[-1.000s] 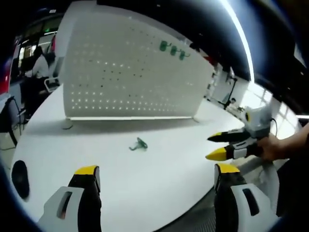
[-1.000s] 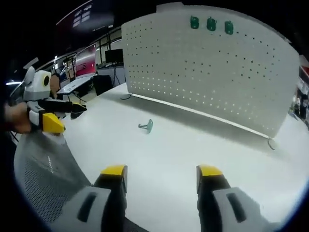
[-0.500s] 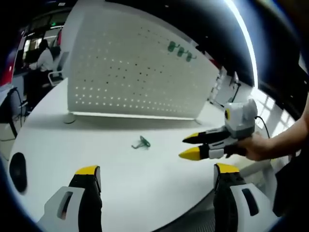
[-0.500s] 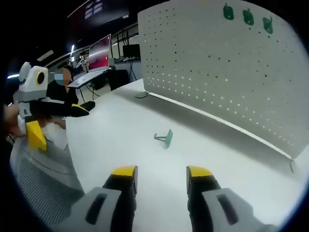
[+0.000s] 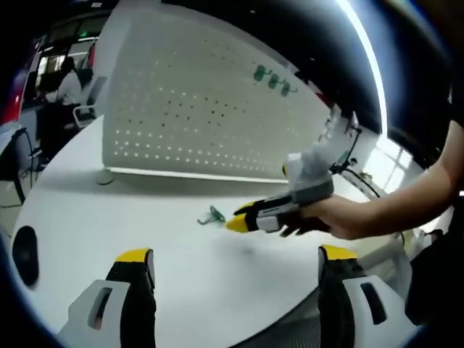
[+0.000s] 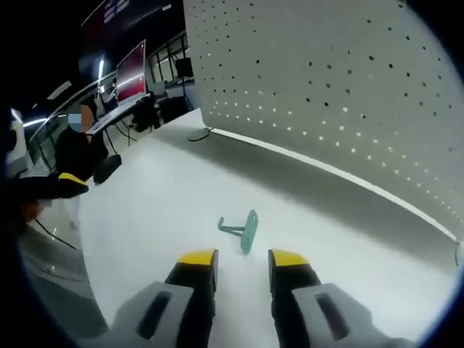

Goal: Insert the hook assembly into the mounting plate slot until the hook locks in place.

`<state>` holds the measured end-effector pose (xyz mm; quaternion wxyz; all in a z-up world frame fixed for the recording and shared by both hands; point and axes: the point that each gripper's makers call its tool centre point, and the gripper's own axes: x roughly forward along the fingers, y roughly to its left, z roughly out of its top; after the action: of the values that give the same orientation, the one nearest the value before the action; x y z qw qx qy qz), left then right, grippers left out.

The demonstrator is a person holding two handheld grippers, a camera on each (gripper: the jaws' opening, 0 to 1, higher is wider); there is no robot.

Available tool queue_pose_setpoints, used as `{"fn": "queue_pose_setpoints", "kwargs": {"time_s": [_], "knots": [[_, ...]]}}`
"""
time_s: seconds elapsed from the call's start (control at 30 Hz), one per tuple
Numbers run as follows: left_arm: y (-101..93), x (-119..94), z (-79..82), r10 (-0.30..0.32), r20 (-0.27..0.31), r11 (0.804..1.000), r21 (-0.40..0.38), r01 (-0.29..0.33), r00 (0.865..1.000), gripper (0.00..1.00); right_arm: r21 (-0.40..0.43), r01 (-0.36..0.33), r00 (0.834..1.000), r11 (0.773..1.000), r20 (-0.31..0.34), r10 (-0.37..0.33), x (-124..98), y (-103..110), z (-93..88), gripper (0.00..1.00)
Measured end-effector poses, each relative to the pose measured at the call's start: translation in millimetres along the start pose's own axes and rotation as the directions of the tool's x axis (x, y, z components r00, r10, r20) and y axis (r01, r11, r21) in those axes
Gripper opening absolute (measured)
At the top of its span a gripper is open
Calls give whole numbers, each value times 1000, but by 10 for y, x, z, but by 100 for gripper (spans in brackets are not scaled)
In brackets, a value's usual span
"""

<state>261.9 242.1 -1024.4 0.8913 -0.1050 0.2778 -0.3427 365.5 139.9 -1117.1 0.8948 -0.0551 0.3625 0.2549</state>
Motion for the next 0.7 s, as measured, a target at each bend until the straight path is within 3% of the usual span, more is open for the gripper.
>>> {"fn": "queue_pose_setpoints", "kwargs": {"time_s": [0.07,0.37,0.7], "knots": [[8,0,1,3,0,1000,-1,-3,1000,94,-46,-2,1000,999,-22,1,58,-1,-16,22],[-13,15,-34,-6,-23,1000,10,6,1000,94,-88,9,999,996,-41,-13,227,-20,-3,15],[-9,19,-66,-2,-43,1000,17,3,999,92,-103,9,999,995,-53,-14,241,-86,35,1]]}}
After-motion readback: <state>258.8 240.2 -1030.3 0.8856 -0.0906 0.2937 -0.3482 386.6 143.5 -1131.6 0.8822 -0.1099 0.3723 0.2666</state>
